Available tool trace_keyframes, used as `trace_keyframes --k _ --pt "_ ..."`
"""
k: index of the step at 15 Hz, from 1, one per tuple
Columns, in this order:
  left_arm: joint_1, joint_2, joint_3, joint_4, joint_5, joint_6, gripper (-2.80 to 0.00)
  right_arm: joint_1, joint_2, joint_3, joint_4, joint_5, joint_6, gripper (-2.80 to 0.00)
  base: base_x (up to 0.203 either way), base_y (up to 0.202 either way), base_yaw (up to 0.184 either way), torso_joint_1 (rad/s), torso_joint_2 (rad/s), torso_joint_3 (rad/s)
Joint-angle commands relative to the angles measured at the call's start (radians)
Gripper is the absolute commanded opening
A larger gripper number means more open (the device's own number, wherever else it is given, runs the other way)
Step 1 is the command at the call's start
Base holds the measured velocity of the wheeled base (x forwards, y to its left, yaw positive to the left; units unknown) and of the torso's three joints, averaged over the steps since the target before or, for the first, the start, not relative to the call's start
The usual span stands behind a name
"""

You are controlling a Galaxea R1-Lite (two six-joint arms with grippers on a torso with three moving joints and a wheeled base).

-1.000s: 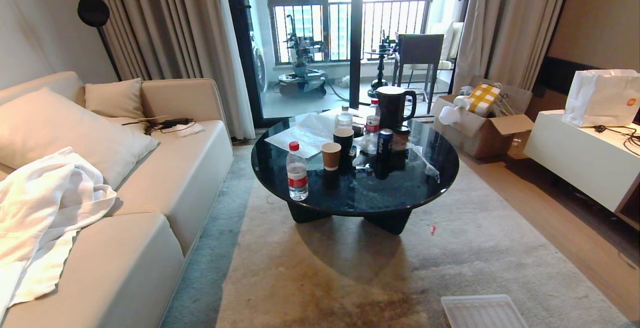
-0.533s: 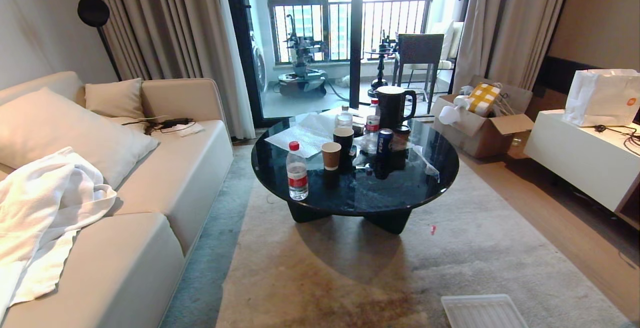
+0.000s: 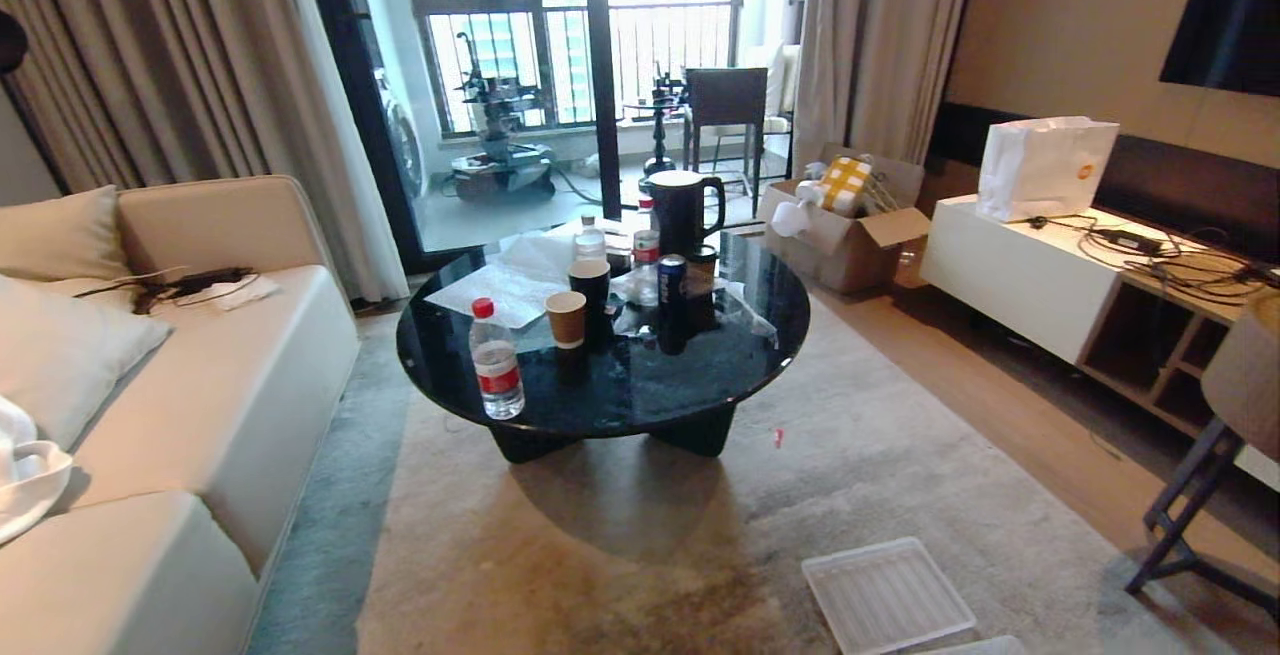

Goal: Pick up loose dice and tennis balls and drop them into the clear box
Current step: Put the ball in the box

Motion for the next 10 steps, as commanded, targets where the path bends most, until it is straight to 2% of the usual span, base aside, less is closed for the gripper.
trace_keyframes --k 1,10 --pt "0.0 0.0 0.0 0.0 0.0 -0.001 -2.8 0.0 0.002 0.003 0.0 0.0 0.001 -2.8 0.002 0.014 -0.167 0.002 0.0 0.002" --pt "0.0 0.0 0.0 0.0 0.0 -0.001 -2.8 0.0 0.002 0.003 0.0 0.0 0.001 -2.8 0.001 0.012 -0.164 0.002 0.0 0.003"
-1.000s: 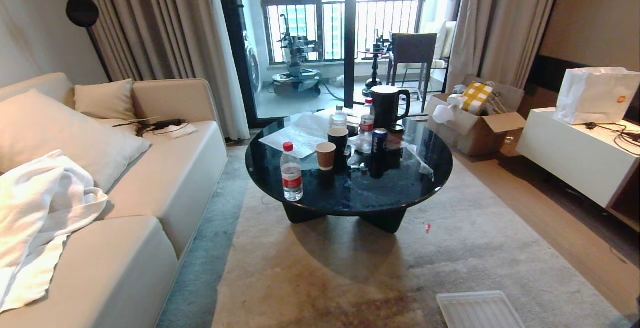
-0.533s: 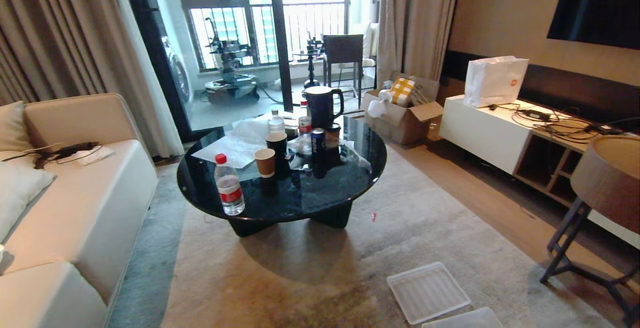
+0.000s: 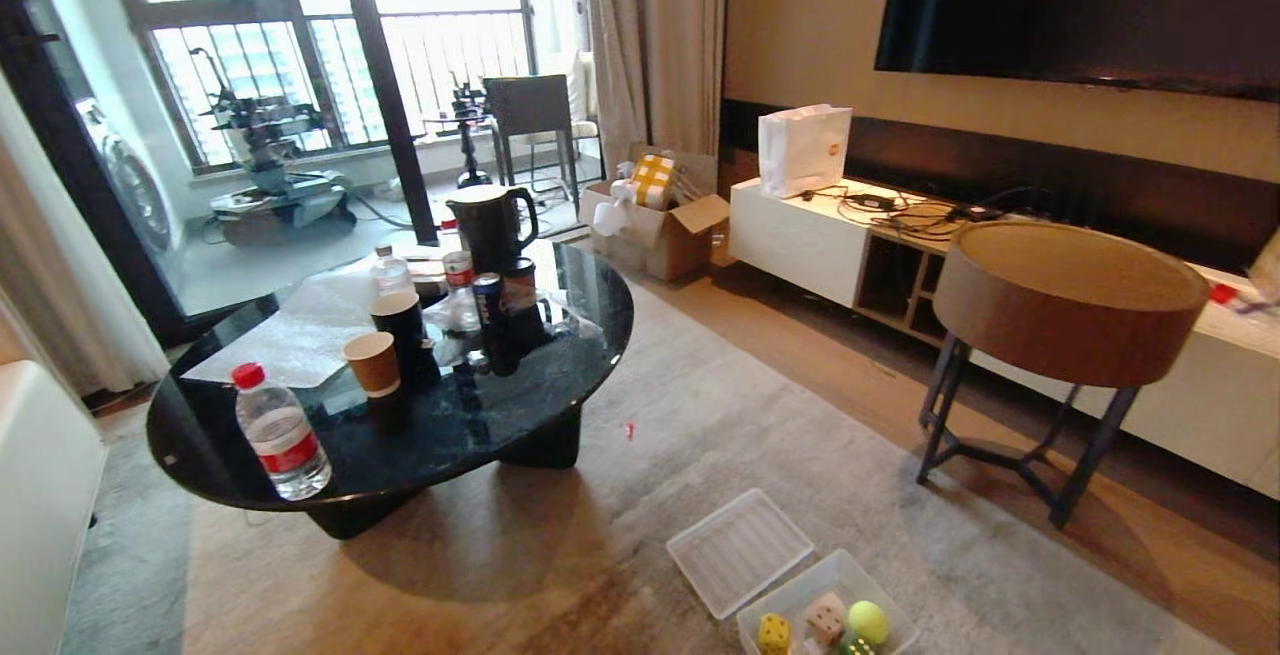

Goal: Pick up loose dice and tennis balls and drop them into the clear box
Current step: Put the ball in the box

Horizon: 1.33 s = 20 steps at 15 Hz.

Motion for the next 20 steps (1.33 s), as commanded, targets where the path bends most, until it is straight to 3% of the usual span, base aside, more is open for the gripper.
trace_keyframes --k 1,10,20 --pt "0.0 0.0 0.0 0.0 0.0 0.0 -2.8 0.0 0.002 0.003 0.0 0.001 -0.001 -2.8 -0.001 0.01 -0.164 0.002 0.0 0.003" --pt "0.0 0.0 0.0 0.0 0.0 0.0 -2.8 0.0 0.002 0.003 0.0 0.001 -0.004 -2.8 0.0 0.01 -0.15 0.001 0.0 0.003" --pt "0.0 0.0 0.0 0.0 0.0 0.0 -2.8 0.0 0.002 0.003 0.0 0.001 -0.002 -2.8 0.0 0.0 0.0 0.001 0.0 -0.094"
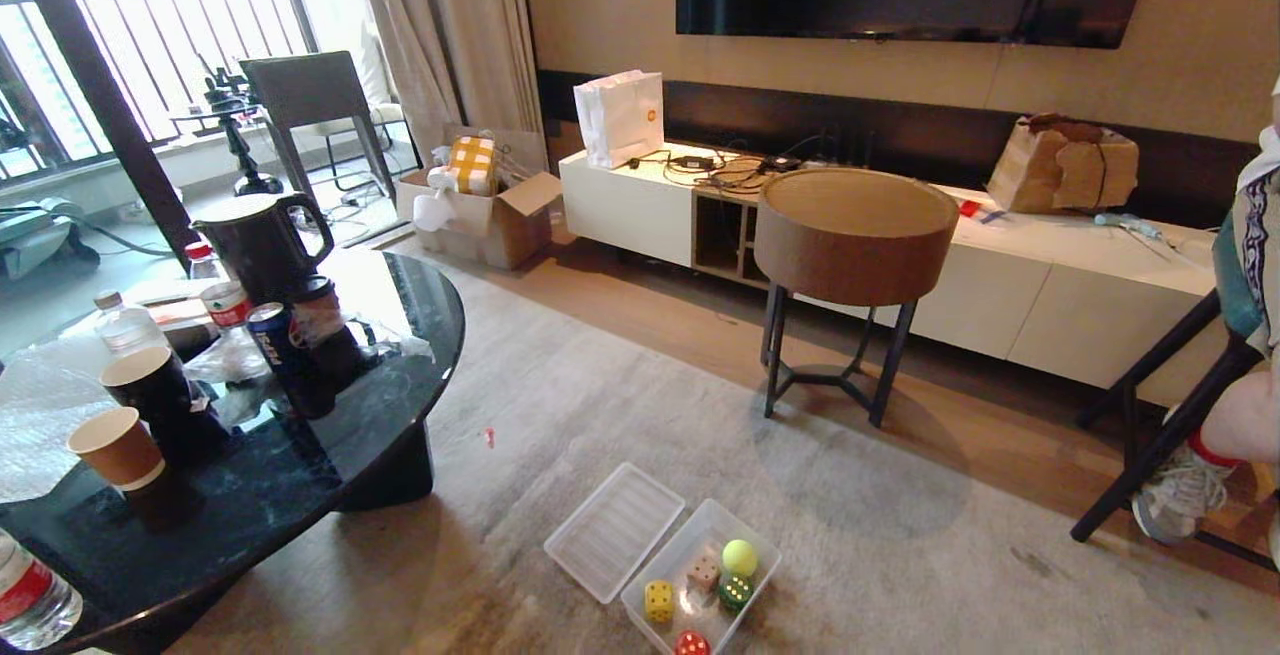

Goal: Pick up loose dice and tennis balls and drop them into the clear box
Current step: Put the ball in the box

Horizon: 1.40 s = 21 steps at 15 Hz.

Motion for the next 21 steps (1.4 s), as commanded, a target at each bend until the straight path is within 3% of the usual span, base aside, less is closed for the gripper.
trace_keyframes --k 1,21 --pt "0.0 0.0 0.0 0.0 0.0 -0.001 -2.8 0.0 0.002 0.003 0.0 0.0 -0.001 -2.8 0.0 0.0 0.0 0.006 0.0 -0.193" --pt "0.0 0.0 0.0 0.0 0.0 -0.001 -2.8 0.0 0.002 0.003 0.0 0.0 -0.001 -2.8 0.0 0.0 0.0 0.002 0.0 -0.197"
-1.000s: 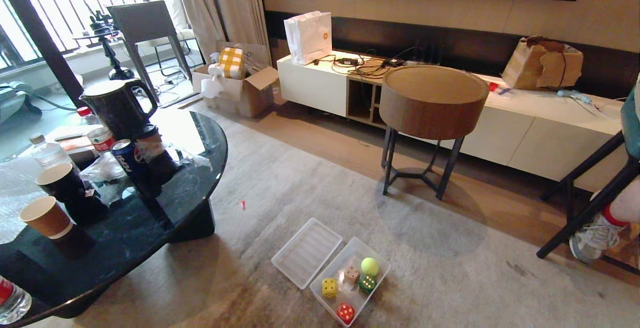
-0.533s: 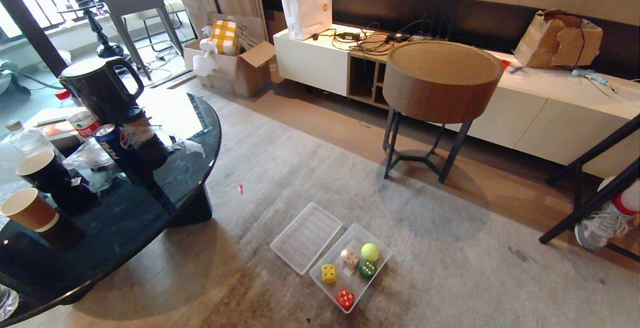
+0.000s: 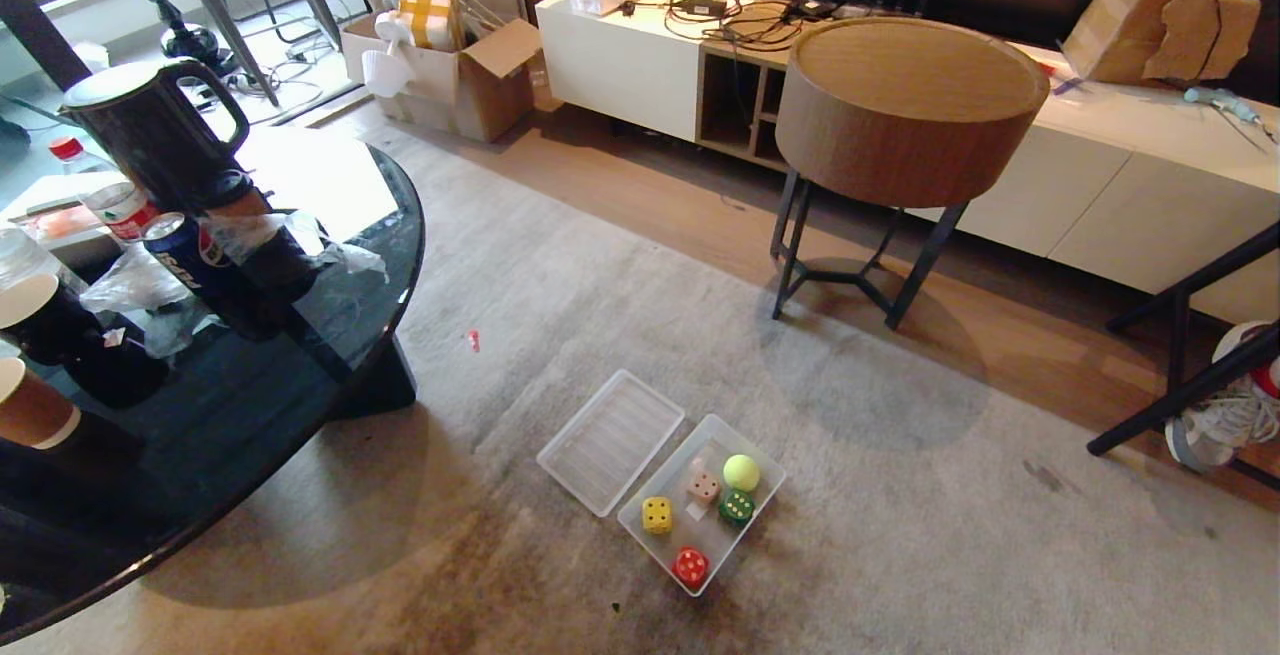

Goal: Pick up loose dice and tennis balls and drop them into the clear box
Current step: Put the ball in the box

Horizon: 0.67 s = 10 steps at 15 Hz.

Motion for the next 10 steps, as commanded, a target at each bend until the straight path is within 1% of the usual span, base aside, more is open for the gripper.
trace_keyframes --k 1,10 --pt "0.0 0.0 0.0 0.0 0.0 0.0 -2.8 0.0 0.001 0.003 0.001 0.001 -0.001 -2.8 0.0 0.0 0.0 0.003 0.0 -0.202" --pt "0.0 0.0 0.0 0.0 0.0 0.0 -2.8 0.0 0.001 0.003 0.001 0.001 -0.001 -2.8 0.0 0.0 0.0 0.001 0.0 -0.196"
